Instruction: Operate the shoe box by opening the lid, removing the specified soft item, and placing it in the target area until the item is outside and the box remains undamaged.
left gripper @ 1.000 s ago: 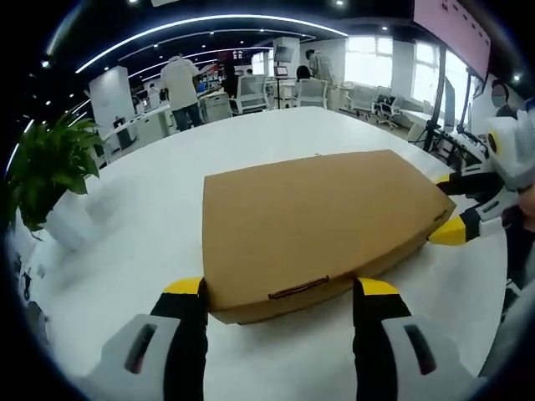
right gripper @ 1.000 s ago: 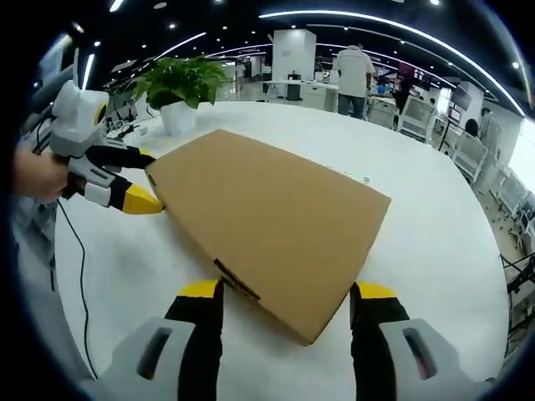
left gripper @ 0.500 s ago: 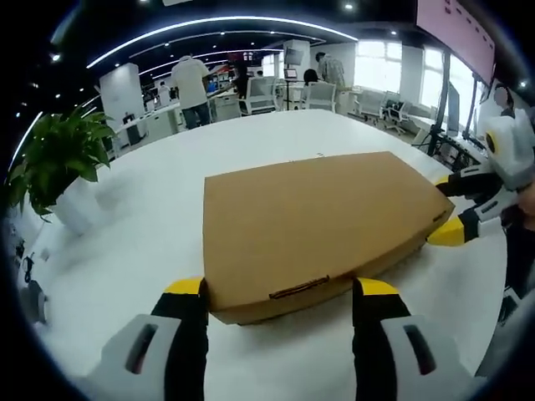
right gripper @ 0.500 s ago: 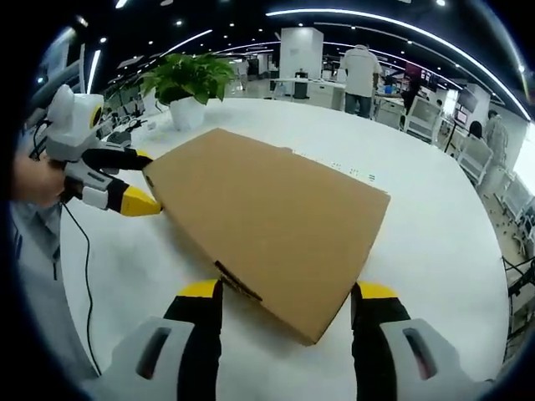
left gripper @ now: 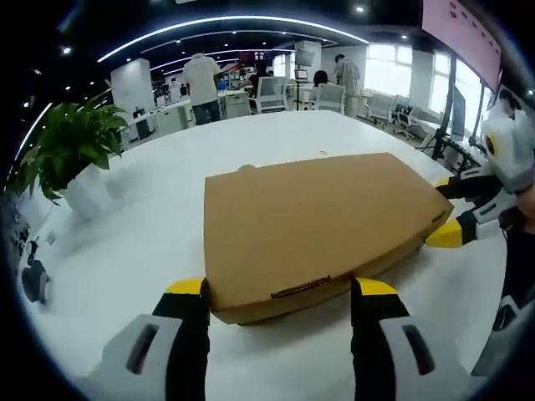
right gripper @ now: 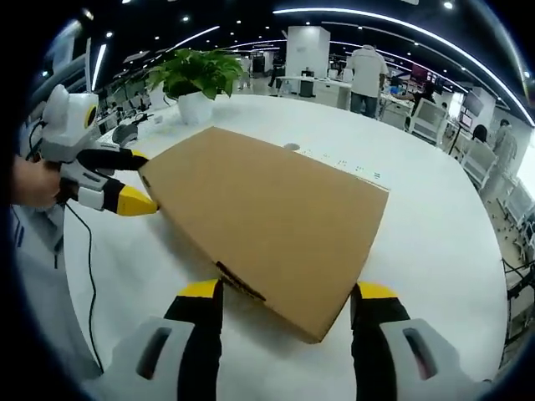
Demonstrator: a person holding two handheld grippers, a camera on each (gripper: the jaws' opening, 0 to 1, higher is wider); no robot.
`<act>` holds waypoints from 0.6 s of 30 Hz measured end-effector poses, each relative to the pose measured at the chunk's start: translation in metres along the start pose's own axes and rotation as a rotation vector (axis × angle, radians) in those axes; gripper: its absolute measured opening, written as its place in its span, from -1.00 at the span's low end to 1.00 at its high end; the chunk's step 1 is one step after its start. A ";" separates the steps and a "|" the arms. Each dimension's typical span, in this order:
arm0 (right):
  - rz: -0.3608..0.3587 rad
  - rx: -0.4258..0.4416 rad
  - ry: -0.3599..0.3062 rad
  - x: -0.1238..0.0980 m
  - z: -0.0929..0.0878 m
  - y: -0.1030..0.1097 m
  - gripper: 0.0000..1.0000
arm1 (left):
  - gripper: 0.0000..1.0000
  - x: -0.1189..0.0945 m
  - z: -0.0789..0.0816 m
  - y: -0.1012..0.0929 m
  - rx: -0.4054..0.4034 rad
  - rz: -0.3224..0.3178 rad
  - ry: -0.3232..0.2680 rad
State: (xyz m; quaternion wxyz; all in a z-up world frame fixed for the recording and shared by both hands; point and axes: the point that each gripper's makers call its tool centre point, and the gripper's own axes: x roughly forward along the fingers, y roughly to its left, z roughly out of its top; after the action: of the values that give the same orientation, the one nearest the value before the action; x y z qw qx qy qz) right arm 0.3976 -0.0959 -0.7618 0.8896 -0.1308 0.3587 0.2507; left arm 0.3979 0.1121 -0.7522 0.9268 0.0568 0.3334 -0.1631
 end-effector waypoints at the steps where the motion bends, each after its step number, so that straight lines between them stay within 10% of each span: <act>1: 0.001 -0.001 -0.001 0.000 0.000 0.000 0.20 | 0.36 -0.002 -0.002 -0.001 0.000 0.001 -0.006; 18: 0.044 -0.042 -0.014 -0.012 -0.010 0.013 0.22 | 0.29 -0.029 -0.022 -0.010 -0.030 0.049 -0.017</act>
State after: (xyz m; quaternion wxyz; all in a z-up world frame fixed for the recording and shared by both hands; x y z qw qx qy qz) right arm 0.3772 -0.0933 -0.7611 0.8835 -0.1396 0.3499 0.2785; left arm 0.3603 0.1150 -0.7511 0.9341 0.0495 0.3265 -0.1355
